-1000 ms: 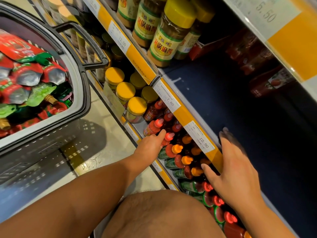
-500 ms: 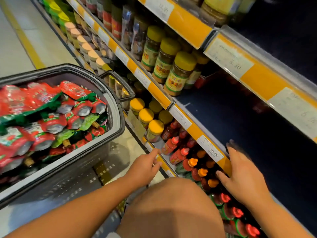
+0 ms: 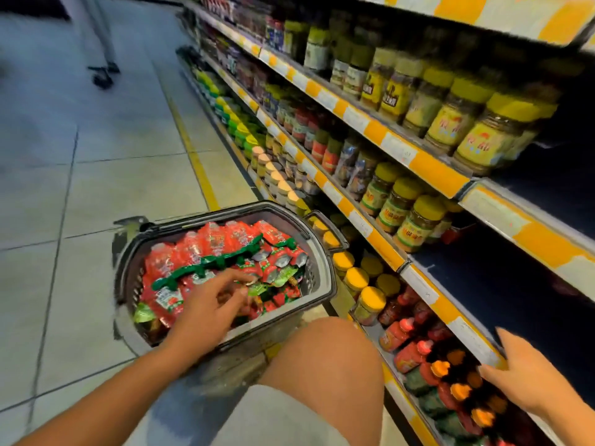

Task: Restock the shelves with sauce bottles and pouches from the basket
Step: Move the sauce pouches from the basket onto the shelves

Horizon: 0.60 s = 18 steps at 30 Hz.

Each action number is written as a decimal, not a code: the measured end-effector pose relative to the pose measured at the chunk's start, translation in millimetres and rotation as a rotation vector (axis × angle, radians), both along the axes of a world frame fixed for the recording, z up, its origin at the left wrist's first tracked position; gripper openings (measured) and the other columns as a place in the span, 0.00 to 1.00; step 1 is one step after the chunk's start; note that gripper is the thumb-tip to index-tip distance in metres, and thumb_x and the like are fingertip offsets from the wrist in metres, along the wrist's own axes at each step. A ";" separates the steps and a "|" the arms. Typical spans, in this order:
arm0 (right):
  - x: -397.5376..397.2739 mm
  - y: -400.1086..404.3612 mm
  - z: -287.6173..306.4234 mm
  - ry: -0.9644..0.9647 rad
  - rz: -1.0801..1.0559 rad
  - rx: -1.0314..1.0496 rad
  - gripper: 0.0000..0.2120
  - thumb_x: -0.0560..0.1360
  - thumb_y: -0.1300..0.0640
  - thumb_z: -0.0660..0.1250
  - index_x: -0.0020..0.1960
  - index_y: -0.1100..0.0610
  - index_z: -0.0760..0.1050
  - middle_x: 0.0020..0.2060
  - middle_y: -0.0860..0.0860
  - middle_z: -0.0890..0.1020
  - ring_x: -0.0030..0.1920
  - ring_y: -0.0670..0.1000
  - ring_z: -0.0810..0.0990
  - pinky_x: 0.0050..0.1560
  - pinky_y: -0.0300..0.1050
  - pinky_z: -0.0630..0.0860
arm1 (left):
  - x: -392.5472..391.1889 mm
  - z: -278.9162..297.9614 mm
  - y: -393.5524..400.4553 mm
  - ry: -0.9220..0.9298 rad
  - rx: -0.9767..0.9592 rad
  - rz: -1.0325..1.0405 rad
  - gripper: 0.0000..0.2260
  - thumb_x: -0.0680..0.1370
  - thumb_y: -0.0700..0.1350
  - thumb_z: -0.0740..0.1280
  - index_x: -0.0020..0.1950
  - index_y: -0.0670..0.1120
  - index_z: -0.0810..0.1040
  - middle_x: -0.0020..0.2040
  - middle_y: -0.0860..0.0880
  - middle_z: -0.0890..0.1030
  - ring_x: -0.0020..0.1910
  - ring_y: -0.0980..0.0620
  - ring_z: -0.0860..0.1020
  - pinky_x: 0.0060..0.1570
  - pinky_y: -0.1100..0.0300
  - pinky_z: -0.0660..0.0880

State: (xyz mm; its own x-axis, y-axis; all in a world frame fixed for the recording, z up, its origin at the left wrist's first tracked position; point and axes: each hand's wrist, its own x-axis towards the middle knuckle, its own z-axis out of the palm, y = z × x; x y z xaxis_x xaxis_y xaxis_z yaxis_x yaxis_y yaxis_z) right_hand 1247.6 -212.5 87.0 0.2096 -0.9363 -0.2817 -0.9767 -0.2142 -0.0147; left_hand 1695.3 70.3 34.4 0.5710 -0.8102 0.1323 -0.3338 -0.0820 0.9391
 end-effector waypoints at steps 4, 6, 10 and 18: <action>85.0 6.8 20.0 -0.162 0.141 -0.048 0.32 0.74 0.54 0.77 0.74 0.55 0.70 0.68 0.55 0.76 0.64 0.59 0.76 0.59 0.53 0.73 | 58.6 -14.7 18.7 -0.055 0.027 0.246 0.10 0.82 0.44 0.70 0.55 0.60 0.81 0.42 0.55 0.85 0.41 0.56 0.84 0.40 0.53 0.81; 146.8 11.7 30.0 -0.214 0.262 -0.065 0.29 0.75 0.53 0.76 0.73 0.54 0.72 0.64 0.53 0.79 0.61 0.58 0.78 0.55 0.51 0.73 | 80.1 -22.1 24.1 -0.033 0.053 0.353 0.10 0.80 0.44 0.71 0.53 0.61 0.81 0.42 0.57 0.84 0.40 0.58 0.83 0.40 0.55 0.80; 289.9 30.0 44.6 -0.323 0.527 -0.003 0.28 0.78 0.50 0.73 0.75 0.50 0.71 0.70 0.47 0.77 0.68 0.51 0.76 0.66 0.51 0.75 | 112.5 -34.0 36.0 -0.032 0.141 0.474 0.10 0.80 0.44 0.71 0.49 0.62 0.79 0.43 0.59 0.82 0.45 0.65 0.79 0.40 0.61 0.76; 506.1 104.6 19.3 -0.146 0.840 0.141 0.23 0.77 0.53 0.69 0.72 0.49 0.74 0.67 0.50 0.79 0.64 0.55 0.79 0.60 0.52 0.79 | 134.3 -46.5 45.3 -0.046 0.229 0.469 0.13 0.79 0.40 0.71 0.54 0.59 0.78 0.53 0.62 0.79 0.52 0.67 0.77 0.47 0.68 0.73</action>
